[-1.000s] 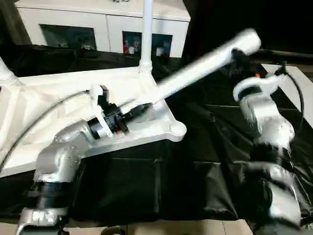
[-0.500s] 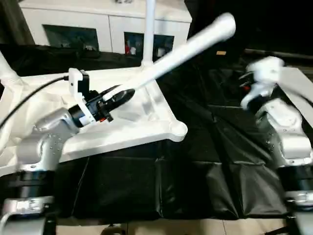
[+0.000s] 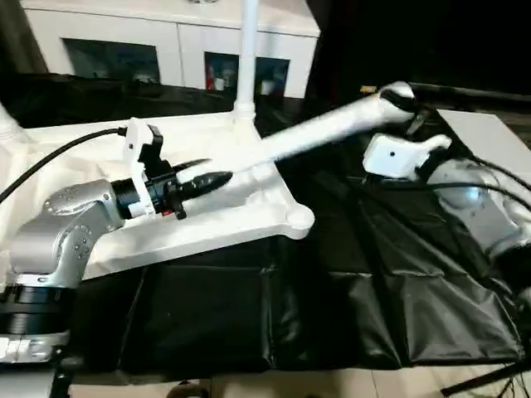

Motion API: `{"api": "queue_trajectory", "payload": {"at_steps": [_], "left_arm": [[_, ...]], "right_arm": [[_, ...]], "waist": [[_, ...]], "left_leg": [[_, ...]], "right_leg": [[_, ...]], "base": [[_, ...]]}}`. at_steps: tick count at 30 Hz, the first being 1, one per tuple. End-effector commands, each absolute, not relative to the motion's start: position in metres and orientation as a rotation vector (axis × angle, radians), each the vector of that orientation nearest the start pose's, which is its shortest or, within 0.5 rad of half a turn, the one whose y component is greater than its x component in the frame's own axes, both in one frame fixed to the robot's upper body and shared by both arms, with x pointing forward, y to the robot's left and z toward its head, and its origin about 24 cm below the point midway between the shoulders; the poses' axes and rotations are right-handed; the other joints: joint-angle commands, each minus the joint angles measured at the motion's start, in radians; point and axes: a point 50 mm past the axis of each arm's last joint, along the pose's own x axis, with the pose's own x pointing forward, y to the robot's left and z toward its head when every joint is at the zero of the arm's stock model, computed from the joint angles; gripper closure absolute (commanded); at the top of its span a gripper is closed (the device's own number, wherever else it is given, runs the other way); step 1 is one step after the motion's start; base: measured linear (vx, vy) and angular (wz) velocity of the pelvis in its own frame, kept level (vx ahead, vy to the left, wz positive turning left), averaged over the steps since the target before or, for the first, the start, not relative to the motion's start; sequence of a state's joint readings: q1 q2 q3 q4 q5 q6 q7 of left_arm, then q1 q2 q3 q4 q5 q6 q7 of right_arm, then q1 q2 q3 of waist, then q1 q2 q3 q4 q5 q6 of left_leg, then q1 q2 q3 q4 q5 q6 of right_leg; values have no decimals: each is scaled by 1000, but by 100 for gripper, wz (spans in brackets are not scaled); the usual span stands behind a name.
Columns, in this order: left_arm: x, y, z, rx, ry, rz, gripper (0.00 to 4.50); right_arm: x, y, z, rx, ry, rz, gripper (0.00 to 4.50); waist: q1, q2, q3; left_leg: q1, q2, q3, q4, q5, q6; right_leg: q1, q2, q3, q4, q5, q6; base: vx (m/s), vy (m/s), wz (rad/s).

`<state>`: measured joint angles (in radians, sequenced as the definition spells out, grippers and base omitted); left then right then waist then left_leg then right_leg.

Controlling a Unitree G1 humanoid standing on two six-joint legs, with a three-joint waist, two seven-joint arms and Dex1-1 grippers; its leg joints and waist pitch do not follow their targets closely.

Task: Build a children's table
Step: Insert table leg to table base

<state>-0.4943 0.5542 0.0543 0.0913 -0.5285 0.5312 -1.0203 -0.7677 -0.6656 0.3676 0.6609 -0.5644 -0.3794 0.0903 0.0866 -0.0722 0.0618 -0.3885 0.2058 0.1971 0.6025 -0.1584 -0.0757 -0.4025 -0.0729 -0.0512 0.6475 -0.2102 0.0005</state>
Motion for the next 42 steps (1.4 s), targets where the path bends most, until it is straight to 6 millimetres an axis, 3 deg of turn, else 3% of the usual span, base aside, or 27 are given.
{"api": "queue_trajectory", "payload": {"at_steps": [1, 7, 8, 29, 32, 33, 36, 39, 40, 42], "left_arm": [[304, 187, 161, -3, 92, -1101, 309], [302, 188, 165, 19, 92, -1119, 309], [301, 188, 167, 22, 91, -1130, 309], [297, 189, 174, 81, 113, -1182, 309], [299, 191, 175, 93, 102, -1160, 309], [307, 197, 177, 100, 69, -1069, 309], [313, 201, 180, 93, 39, -1002, 239], [321, 210, 190, 75, -33, -910, 224], [322, 212, 192, 59, -51, -900, 192], [322, 214, 196, 38, -78, -889, 186]], "right_arm": [[370, -206, 149, -1425, -287, 352, 0], [371, -210, 135, -1458, -232, 379, 0], [371, -210, 132, -1457, -225, 390, 28], [370, -207, 118, -1414, -213, 438, 202], [369, -207, 116, -1399, -207, 452, 232], [368, -206, 115, -1391, -203, 463, 244], [368, -206, 114, -1387, -201, 468, 259], [367, -208, 111, -1364, -184, 476, 260], [367, -208, 110, -1357, -177, 476, 262], [366, -210, 109, -1346, -165, 475, 262]], "waist": [[-4, 0, -72], [-4, 5, -70], [-4, 5, -71], [-7, 9, -71], [-7, 7, -71], [-7, 8, -71], [-5, 8, -70], [-7, 5, -72], [-7, 5, -73], [-7, 5, -72]], "left_leg": [[23, 15, -5, -55, -186, -26], [25, 15, -4, -54, -198, -24], [24, 15, -4, -54, -197, -26], [25, 14, -5, -54, -223, -37], [25, 15, -4, -53, -224, -33], [25, 14, -4, -53, -228, -32], [27, 15, -4, -53, -234, -32], [22, 12, -6, -53, -235, -33], [22, 14, -7, -53, -231, -33], [24, 15, -6, -52, -236, -34]], "right_leg": [[47, -42, 44, -65, -66, -157], [44, -40, 45, -65, -73, -162], [46, -40, 45, -64, -69, -161], [43, -37, 47, -64, -81, -163], [42, -38, 47, -65, -85, -163], [42, -37, 47, -66, -90, -163], [40, -37, 48, -68, -96, -166], [46, -39, 47, -67, -102, -158], [45, -41, 47, -67, -102, -159], [42, -38, 47, -66, -100, -160]], "base": [[0, 0, 0], [0, 0, 0], [0, 0, 0], [0, 0, 0], [0, 0, 0], [0, 0, 0], [0, 0, 0], [0, 0, 0], [0, 0, 0], [0, 0, 0]]}}
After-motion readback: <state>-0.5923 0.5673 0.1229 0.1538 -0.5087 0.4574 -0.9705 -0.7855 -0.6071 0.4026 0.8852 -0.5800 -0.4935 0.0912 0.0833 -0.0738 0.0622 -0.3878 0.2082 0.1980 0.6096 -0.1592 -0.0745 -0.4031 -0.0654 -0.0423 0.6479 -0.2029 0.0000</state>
